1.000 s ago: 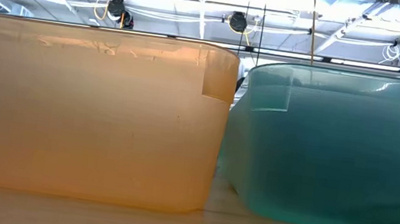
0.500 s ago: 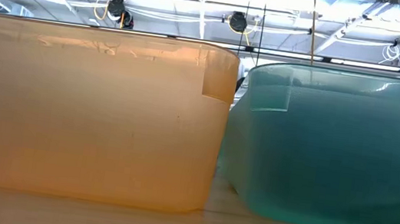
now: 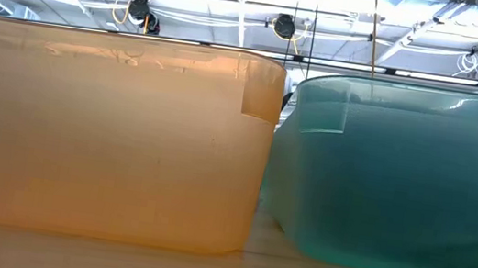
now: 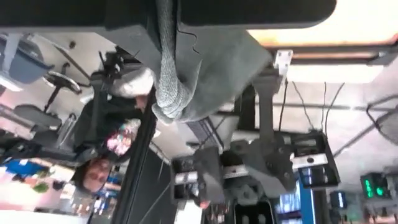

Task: Pick & Place hat
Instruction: Put the bottom black cap into the green bin

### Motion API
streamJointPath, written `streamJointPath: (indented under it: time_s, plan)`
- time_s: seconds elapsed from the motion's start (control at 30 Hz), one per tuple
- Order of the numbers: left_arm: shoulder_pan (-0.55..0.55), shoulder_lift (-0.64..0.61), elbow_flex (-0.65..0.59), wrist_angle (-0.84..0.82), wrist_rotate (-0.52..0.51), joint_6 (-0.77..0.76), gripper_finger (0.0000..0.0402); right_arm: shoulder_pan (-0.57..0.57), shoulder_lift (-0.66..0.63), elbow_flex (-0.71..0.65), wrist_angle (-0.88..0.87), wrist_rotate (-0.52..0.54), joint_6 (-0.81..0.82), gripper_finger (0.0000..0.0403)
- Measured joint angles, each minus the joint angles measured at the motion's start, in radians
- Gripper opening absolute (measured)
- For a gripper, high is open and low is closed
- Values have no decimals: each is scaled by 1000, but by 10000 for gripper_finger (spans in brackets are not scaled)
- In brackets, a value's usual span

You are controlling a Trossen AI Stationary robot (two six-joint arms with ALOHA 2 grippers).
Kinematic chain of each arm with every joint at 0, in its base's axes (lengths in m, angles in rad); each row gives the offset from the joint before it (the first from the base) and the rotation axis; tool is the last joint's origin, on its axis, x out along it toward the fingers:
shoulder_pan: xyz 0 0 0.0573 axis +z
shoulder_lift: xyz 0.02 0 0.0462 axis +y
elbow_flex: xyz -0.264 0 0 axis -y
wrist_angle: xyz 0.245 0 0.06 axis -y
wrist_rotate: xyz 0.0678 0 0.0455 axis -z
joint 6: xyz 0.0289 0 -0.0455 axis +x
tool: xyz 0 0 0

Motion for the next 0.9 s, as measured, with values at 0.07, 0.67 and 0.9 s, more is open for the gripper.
streamJointPath:
  time_s: [0.07, 0.67, 0.9]
  plan:
    - [0, 17, 0, 1, -4, -3, 3, 0, 9, 0, -17, -12, 12, 144]
    - [8, 85, 0, -12, -42, -39, 3, 47, 41, 1, -148, 24, -30, 144]
    - [5, 101, 0, -71, -56, -67, 3, 48, 55, 1, -204, 36, -6, 144]
